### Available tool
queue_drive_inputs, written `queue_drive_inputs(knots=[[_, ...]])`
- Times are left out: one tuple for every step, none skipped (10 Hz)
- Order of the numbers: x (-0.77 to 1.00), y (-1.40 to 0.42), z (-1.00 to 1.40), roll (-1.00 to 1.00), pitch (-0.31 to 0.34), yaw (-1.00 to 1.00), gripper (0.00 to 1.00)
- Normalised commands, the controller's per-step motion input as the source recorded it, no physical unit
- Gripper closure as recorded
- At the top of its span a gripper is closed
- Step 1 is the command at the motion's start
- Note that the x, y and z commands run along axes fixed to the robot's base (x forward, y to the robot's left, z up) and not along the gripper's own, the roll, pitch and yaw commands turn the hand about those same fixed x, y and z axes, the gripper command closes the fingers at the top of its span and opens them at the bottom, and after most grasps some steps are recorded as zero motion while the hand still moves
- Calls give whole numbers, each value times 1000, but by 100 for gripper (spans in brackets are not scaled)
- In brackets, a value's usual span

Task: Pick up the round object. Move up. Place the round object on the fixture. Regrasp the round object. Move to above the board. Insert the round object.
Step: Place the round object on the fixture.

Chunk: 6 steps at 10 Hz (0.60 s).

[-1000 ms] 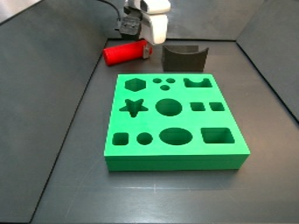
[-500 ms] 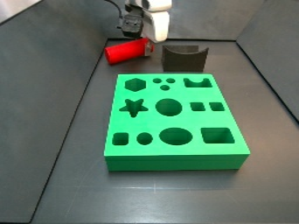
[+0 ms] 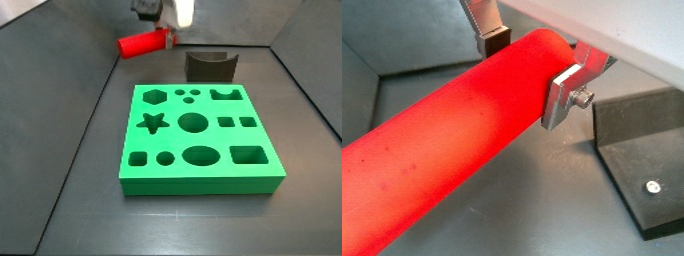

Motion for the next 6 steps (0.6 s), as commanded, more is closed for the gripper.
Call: queue_drive_inputs(knots=[[0,0,1000,0,0,0,100],[1,-3,1000,1,4,7,100],[-13,-1,1000,21,25,4,100],[-15,-2,1000,35,32,0,100],[-19,-2,1000,65,57,1,100],[-22,-2,1000,76,68,3,100]])
